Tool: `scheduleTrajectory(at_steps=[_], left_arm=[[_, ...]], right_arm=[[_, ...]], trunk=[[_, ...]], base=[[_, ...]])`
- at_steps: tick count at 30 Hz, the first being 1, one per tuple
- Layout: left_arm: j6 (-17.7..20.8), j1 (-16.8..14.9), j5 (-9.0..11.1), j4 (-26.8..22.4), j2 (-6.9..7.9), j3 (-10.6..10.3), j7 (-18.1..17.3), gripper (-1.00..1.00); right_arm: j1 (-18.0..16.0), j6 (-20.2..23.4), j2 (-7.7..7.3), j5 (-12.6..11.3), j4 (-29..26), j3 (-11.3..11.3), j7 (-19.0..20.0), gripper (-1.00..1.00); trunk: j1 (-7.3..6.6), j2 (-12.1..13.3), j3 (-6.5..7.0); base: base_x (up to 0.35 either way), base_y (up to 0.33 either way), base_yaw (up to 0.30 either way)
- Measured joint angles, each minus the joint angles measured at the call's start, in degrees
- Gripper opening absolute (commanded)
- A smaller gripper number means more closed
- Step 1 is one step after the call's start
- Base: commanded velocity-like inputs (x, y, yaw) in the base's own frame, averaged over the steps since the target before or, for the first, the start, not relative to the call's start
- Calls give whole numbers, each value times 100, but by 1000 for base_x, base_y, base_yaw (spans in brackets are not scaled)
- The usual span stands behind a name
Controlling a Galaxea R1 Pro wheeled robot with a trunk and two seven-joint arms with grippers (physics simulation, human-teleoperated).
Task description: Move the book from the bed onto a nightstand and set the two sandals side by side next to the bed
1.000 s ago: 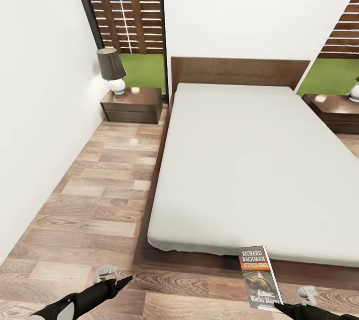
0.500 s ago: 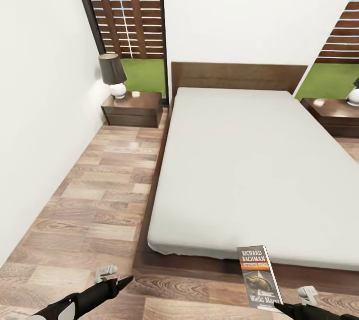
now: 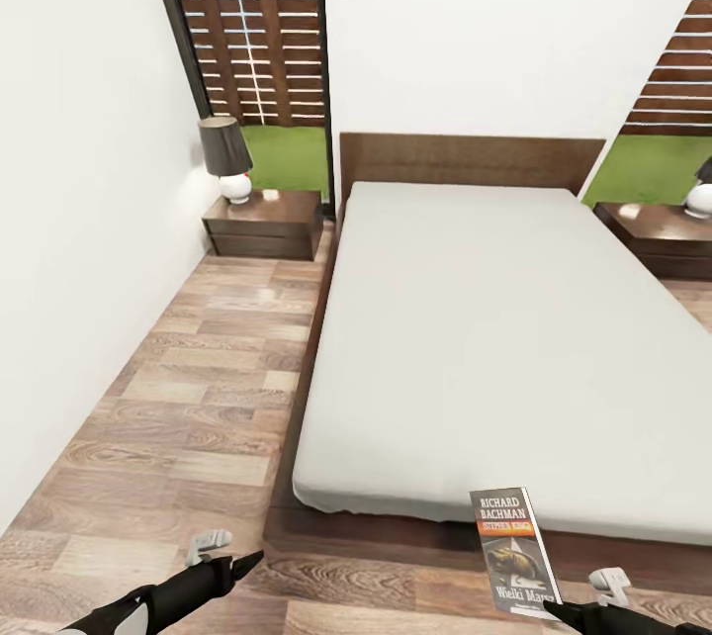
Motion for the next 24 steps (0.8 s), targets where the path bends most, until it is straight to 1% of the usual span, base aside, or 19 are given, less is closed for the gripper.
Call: scheduleTrajectory(at_steps=[11, 24], left_arm=[[-3, 9, 1, 5, -7, -4, 4, 100], [-8, 114, 3, 5, -8, 1, 6, 100]], right_arm=[[0, -3, 0, -1, 1, 1, -9, -100], [0, -3, 0, -3, 1, 0, -14, -100]], trunk=[[0, 0, 102], [0, 0, 223]], base=[[0, 0, 0], [0, 0, 0]])
